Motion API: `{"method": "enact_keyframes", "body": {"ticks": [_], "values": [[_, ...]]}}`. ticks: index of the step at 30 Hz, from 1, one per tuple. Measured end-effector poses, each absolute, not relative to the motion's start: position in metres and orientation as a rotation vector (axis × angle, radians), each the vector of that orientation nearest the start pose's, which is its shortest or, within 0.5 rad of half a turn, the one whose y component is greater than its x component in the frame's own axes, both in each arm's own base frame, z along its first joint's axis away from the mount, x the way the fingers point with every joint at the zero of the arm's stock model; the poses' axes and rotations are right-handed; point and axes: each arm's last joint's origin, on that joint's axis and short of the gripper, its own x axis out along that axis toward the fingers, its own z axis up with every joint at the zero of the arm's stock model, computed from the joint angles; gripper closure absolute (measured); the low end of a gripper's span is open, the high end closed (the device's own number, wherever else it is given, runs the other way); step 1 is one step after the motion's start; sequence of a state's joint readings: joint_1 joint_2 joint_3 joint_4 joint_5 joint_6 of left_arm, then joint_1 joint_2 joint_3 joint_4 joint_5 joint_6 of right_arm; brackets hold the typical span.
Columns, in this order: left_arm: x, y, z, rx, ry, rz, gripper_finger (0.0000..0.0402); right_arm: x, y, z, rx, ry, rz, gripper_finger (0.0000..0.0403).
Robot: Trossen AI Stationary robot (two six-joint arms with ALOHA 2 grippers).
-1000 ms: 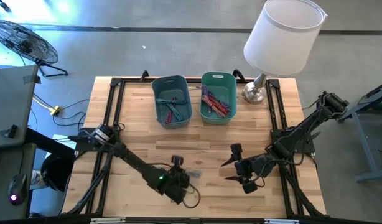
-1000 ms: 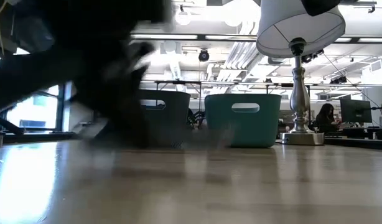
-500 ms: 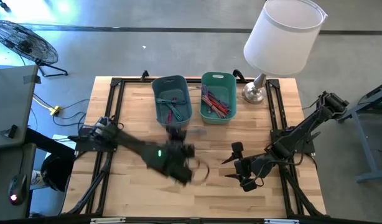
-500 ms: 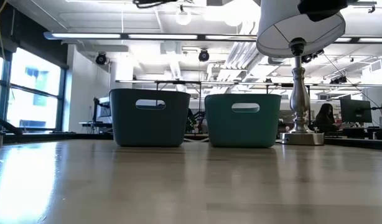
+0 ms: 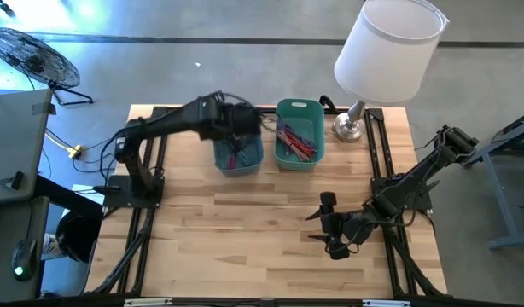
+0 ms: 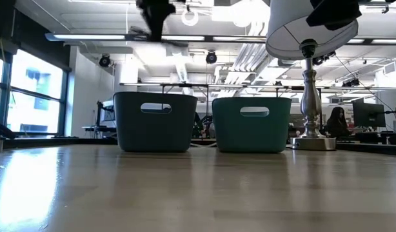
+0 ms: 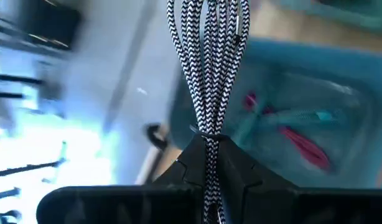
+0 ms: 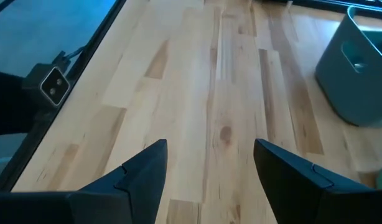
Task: Pick & Place USB Port
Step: Put the black and white charger cable into the blue bin, then return To Home Position
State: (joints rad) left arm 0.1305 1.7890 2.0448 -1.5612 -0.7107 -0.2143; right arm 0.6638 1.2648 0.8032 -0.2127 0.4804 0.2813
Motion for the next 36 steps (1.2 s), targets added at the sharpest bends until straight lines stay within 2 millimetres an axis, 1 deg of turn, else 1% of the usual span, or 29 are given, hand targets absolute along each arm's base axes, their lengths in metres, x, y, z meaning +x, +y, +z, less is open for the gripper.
{"method": "enact_keyframes", "body": {"ticks": [2,5,7,11,12,14,16,19,21,24,26,29,31,35,36], "values": [[0.320,0.078,0.381,0.145,1.247,0.770,0.0389,0.213,0.149,0.241,-0.080,0.586,0.089,0.0171],[0.328,0.098,0.350,0.089,1.301,0.625,0.0389,0.212,0.149,0.241,-0.063,0.593,0.082,0.0171],[0.332,0.108,0.327,0.064,1.315,0.541,0.0389,0.212,0.149,0.241,-0.064,0.595,0.083,0.0171],[0.333,0.123,0.282,0.018,1.335,0.386,0.0388,0.212,0.149,0.241,-0.068,0.593,0.081,0.0171],[0.333,0.126,0.273,0.005,1.327,0.354,0.0383,0.212,0.149,0.241,-0.073,0.591,0.075,0.0171],[0.331,0.131,0.260,-0.011,1.322,0.316,0.0360,0.212,0.148,0.241,-0.081,0.590,0.064,0.0171],[0.327,0.136,0.255,-0.040,1.337,0.302,0.0326,0.212,0.148,0.240,-0.092,0.596,0.061,0.0171],[0.324,0.143,0.255,-0.084,1.332,0.283,0.0276,0.212,0.147,0.240,-0.120,0.594,0.067,0.0171],[0.320,0.148,0.260,-0.130,1.313,0.251,0.0243,0.212,0.147,0.240,-0.140,0.591,0.066,0.0171],[0.316,0.153,0.276,-0.182,1.273,0.194,0.0202,0.212,0.147,0.240,-0.170,0.587,0.062,0.0171],[0.309,0.155,0.288,-0.221,1.299,0.152,0.0183,0.212,0.146,0.240,-0.195,0.583,0.058,0.0171],[0.303,0.153,0.312,-0.228,1.320,0.119,0.0167,0.212,0.144,0.240,-0.251,0.573,0.007,0.0171],[0.294,0.148,0.331,-0.225,1.360,0.115,0.0165,0.212,0.142,0.241,-0.294,0.552,-0.060,0.0171],[0.282,0.138,0.374,-0.134,1.387,0.197,0.0167,0.213,0.136,0.243,-0.388,0.513,-0.218,0.0171],[0.282,0.136,0.384,-0.100,1.349,0.219,0.0168,0.214,0.134,0.243,-0.403,0.509,-0.242,0.0172]]}}
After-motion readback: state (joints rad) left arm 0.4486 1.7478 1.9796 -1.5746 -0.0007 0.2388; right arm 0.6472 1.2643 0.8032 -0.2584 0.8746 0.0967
